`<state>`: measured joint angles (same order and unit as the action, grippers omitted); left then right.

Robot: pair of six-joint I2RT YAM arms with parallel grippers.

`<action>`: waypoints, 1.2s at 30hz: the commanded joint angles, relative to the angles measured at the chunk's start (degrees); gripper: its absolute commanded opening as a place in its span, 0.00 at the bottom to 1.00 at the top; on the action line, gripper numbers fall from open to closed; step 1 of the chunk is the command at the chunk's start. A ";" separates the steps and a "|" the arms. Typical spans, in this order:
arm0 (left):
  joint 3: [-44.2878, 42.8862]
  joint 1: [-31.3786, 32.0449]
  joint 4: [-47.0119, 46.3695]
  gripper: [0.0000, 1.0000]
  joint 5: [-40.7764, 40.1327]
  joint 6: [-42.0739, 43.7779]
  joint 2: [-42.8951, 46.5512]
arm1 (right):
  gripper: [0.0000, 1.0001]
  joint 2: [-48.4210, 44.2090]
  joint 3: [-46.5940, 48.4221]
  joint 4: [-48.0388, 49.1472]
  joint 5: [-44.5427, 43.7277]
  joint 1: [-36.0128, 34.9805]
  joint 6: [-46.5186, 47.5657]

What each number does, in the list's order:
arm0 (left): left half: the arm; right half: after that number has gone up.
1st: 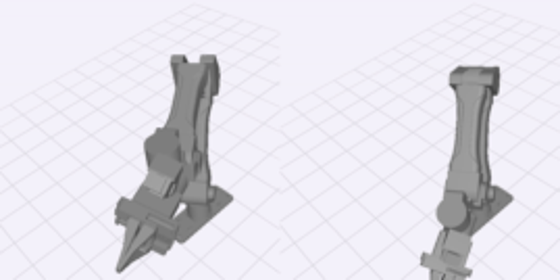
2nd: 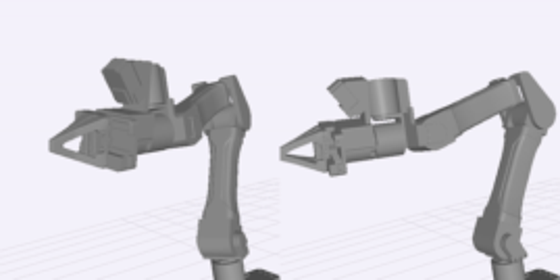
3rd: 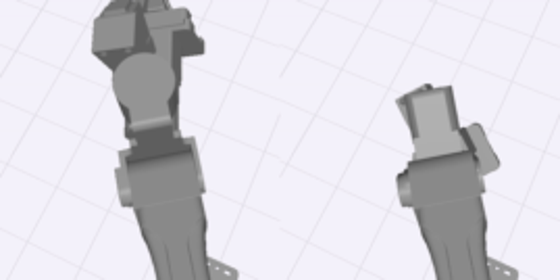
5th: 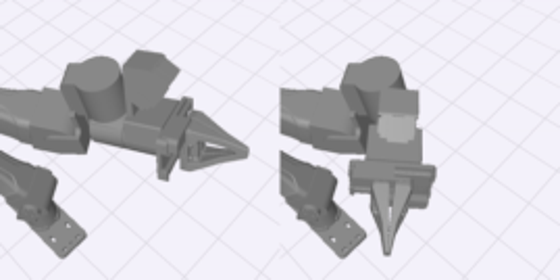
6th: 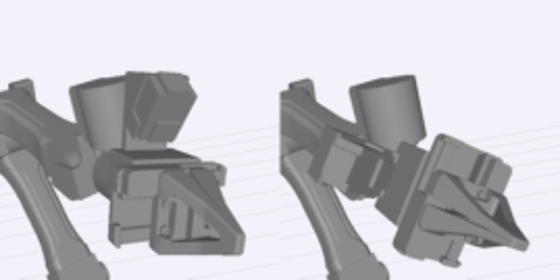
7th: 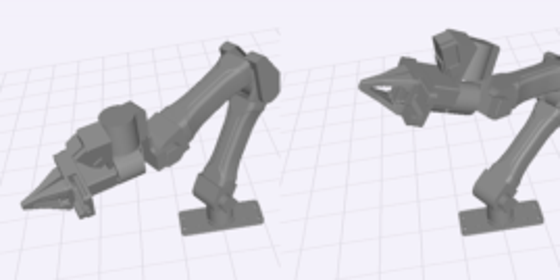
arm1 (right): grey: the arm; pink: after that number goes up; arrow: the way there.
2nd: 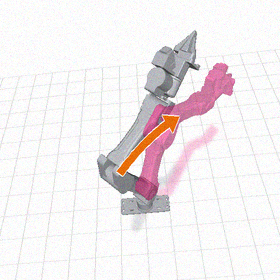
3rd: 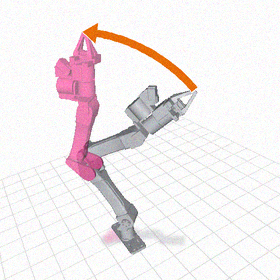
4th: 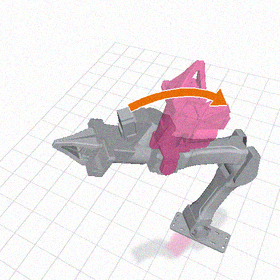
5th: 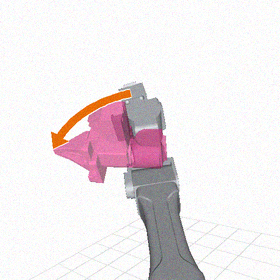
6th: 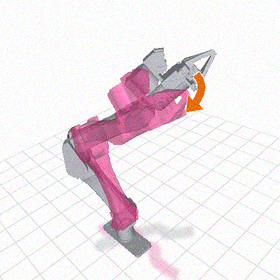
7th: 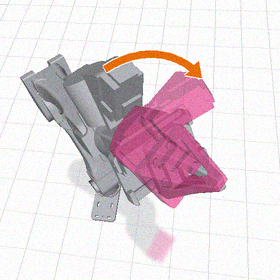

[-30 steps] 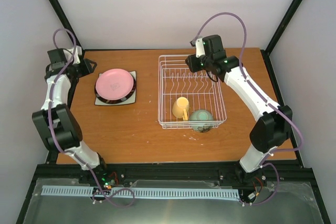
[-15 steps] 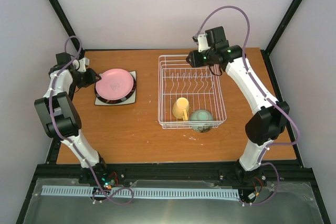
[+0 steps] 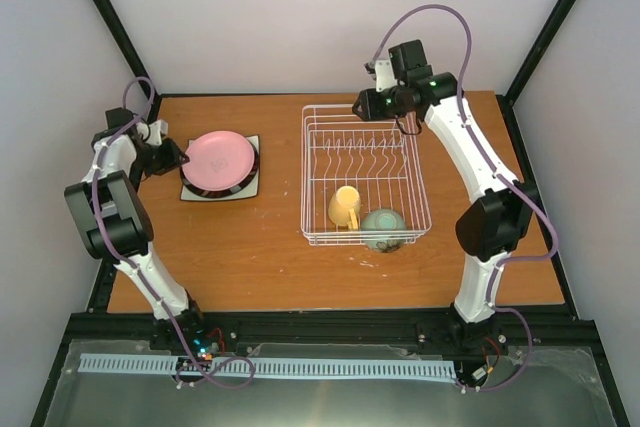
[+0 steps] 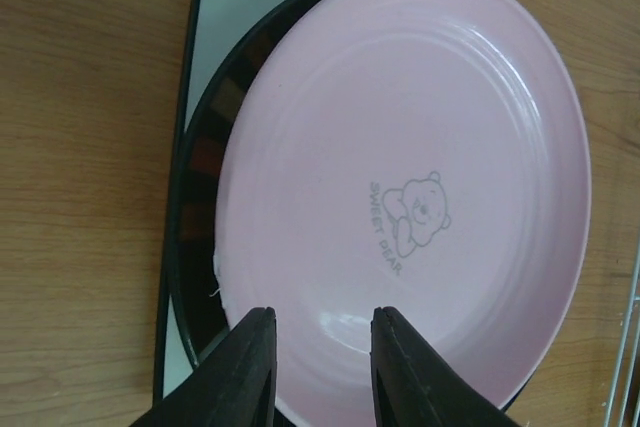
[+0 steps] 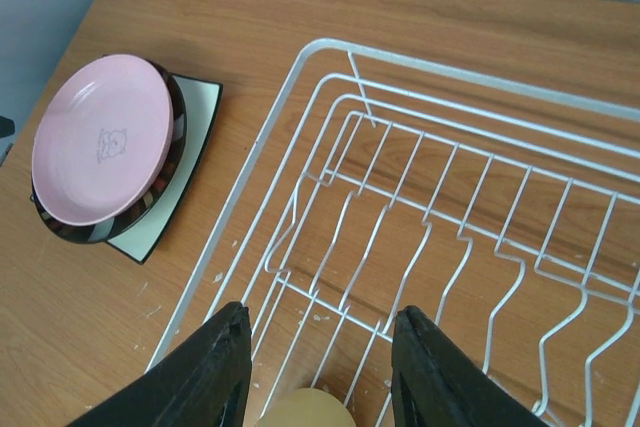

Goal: Load the mixed dishes into the dish rack

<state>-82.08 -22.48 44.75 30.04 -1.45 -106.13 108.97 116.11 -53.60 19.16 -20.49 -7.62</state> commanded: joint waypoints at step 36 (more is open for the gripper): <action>-2.05 -1.88 -2.43 0.02 4.68 1.71 -9.13 | 0.39 6.25 8.16 -3.37 3.03 1.42 -2.07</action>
<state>-81.52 -24.01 42.02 33.23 -0.64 -114.15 114.19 123.07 -56.86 21.87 -19.53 -9.13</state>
